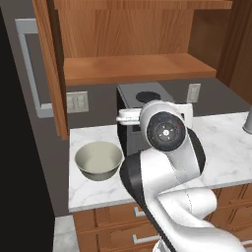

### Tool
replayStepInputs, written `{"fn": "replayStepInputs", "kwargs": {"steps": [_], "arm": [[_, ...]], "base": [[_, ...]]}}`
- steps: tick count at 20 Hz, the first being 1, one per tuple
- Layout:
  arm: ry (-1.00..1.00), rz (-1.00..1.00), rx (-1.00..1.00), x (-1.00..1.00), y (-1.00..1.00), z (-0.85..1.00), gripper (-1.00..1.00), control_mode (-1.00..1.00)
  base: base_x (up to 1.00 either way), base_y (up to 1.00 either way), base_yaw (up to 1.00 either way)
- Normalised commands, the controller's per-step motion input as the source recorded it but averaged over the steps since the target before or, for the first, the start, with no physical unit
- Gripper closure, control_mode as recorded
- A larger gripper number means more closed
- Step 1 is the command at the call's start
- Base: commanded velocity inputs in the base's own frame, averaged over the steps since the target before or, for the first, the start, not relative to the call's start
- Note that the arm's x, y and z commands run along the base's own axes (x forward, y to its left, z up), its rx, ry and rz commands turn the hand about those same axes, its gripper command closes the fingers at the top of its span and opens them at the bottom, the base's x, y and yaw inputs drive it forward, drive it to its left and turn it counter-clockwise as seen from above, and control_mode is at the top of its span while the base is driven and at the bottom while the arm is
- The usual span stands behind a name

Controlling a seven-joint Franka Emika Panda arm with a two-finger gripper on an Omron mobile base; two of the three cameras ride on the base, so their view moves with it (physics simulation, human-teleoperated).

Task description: Retrieve the bottle and the shaker from the cabinet and place them next to the mixing bowl on the counter. Then add garlic from the fridge to the mixing bowl.

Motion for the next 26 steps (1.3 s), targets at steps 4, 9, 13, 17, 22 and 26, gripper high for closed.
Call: {"fn": "replayStepInputs", "kwargs": {"steps": [4, 9, 13, 17, 22, 26], "arm": [[-0.02, -0.06, 0.00, -0.39, -0.06, -0.45, 1.00, -1.00], [-0.01, -0.06, 0.00, -0.28, -0.03, -0.46, 1.00, -1.00], [-0.03, -0.06, 0.00, -0.14, 0.00, -0.50, 1.00, -1.00], [-0.02, -0.06, 0.00, -0.01, 0.00, -0.46, 1.00, -1.00], [-0.02, -0.03, 0.00, 0.00, 0.00, -0.49, 1.00, -1.00], [-0.06, -0.01, 0.00, 0.00, 0.00, -0.53, 1.00, -1.00]], "base": [[0.00, 0.00, 0.00], [0.00, 0.00, 0.00], [0.00, 0.00, 0.00], [0.00, 0.00, 0.00], [0.00, 0.00, 0.00], [0.00, 0.00, 0.00]]}}
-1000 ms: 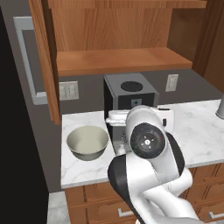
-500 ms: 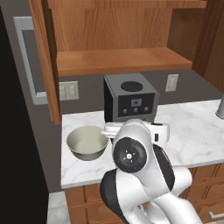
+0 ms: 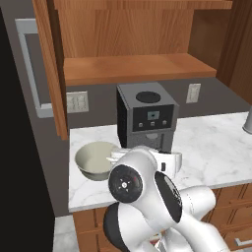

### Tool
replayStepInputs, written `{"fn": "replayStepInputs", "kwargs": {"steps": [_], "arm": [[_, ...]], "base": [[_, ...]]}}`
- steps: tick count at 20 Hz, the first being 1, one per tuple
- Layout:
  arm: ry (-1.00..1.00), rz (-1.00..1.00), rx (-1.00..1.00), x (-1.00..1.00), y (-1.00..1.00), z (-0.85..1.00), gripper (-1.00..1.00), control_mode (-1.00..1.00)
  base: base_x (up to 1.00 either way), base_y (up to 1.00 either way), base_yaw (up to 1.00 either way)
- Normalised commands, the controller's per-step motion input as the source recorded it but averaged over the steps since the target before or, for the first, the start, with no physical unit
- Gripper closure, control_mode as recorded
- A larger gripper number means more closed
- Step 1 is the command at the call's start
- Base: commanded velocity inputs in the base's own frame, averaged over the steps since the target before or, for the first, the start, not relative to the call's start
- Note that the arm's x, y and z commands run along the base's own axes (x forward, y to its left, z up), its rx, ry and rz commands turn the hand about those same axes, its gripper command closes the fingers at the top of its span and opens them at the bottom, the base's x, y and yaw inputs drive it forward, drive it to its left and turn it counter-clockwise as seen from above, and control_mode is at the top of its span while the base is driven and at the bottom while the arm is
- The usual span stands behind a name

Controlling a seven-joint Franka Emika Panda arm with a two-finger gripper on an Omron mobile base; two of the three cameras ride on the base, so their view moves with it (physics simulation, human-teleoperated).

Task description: Retrieve the bottle and the shaker from the cabinet and place them next to the mixing bowl on the counter. Then add garlic from the fridge to the mixing bowl.

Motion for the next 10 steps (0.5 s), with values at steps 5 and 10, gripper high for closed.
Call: {"fn": "replayStepInputs", "kwargs": {"steps": [5, 10], "arm": [[-0.07, 0.00, 0.00, 0.00, 0.01, -0.55, 1.00, -1.00], [-0.11, 0.00, 0.03, 0.00, 0.07, -0.61, 1.00, -1.00]], "base": [[0.00, 0.00, 0.00], [0.00, 0.00, 0.00]]}}
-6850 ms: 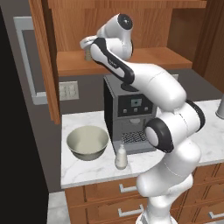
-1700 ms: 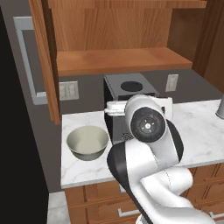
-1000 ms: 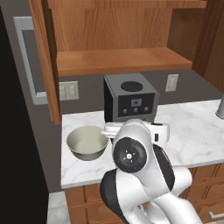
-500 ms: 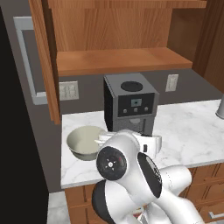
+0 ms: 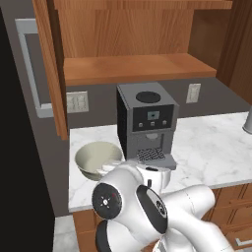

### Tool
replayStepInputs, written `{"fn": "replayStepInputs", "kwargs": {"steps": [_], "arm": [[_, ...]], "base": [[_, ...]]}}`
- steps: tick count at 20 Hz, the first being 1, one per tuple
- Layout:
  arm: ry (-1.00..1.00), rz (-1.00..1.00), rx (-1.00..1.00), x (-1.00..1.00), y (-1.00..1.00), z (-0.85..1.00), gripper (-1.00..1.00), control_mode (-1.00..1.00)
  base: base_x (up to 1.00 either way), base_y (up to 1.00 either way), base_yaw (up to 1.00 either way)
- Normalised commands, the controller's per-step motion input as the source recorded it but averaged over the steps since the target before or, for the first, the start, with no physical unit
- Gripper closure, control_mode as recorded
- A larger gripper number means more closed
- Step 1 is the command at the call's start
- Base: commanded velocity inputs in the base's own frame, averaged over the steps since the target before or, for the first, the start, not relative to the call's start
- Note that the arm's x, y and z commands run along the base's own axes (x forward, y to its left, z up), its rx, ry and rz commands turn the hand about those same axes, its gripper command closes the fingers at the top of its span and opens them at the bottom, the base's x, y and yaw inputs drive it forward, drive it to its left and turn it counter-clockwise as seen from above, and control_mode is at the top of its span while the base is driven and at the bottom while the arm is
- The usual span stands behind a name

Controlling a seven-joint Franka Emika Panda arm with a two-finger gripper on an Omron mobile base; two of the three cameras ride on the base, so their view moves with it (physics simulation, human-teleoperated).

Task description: Retrieve the bottle and the shaker from the cabinet and place them next to the mixing bowl on the counter. Then add garlic from the fridge to the mixing bowl.

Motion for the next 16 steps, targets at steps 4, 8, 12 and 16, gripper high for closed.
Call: {"fn": "replayStepInputs", "kwargs": {"steps": [4, 8, 12, 16], "arm": [[-0.12, 0.00, 0.04, 0.00, 0.11, -0.63, 1.00, -1.00], [-0.11, 0.02, 0.04, 0.01, 0.18, -0.59, 1.00, -1.00], [-0.04, 0.02, 0.04, 0.12, 0.21, -0.45, 1.00, -1.00], [0.00, 0.00, 0.03, 0.16, 0.23, -0.33, 1.00, -1.00]], "base": [[0.00, 0.00, 0.00], [0.00, 0.00, 0.00], [0.00, 0.00, 0.00], [0.00, 0.00, 0.00]]}}
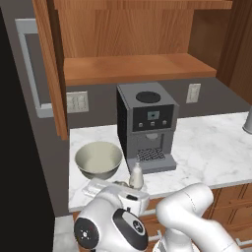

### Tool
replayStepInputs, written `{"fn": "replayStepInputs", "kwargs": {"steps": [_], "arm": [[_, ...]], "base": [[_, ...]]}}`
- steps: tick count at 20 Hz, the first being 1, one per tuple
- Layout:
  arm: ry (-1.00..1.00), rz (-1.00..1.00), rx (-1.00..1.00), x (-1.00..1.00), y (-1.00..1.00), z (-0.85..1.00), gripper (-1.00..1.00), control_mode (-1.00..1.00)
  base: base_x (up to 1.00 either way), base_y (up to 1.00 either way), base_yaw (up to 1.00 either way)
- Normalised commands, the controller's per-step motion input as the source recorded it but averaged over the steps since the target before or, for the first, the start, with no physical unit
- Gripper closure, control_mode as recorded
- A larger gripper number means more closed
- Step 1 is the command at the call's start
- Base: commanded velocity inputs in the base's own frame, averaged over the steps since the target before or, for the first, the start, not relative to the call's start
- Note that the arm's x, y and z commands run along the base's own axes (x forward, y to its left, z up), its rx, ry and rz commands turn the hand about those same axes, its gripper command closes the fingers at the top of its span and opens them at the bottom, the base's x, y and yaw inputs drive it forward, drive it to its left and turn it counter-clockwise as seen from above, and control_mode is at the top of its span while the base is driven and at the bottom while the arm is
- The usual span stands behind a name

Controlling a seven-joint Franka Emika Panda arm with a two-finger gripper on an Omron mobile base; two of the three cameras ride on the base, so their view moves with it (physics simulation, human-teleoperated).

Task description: Retrieve the bottle and the shaker from the cabinet and place them next to the mixing bowl on the counter. Then add garlic from the fridge to the mixing bowl.

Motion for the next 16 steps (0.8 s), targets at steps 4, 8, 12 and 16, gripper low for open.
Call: {"fn": "replayStepInputs", "kwargs": {"steps": [4, 8, 12, 16], "arm": [[0.00, 0.00, 0.01, 0.19, 0.24, -0.27, 1.00, -1.00], [0.00, 0.00, 0.00, 0.18, 0.30, -0.17, 1.00, -1.00], [0.00, 0.00, 0.00, 0.17, 0.33, -0.10, 1.00, -1.00], [0.00, 0.00, 0.00, 0.23, 0.31, -0.05, 1.00, -1.00]], "base": [[0.00, 0.00, 0.00], [0.00, 0.00, 0.00], [0.00, 0.00, 0.00], [0.00, 0.00, 0.00]]}}
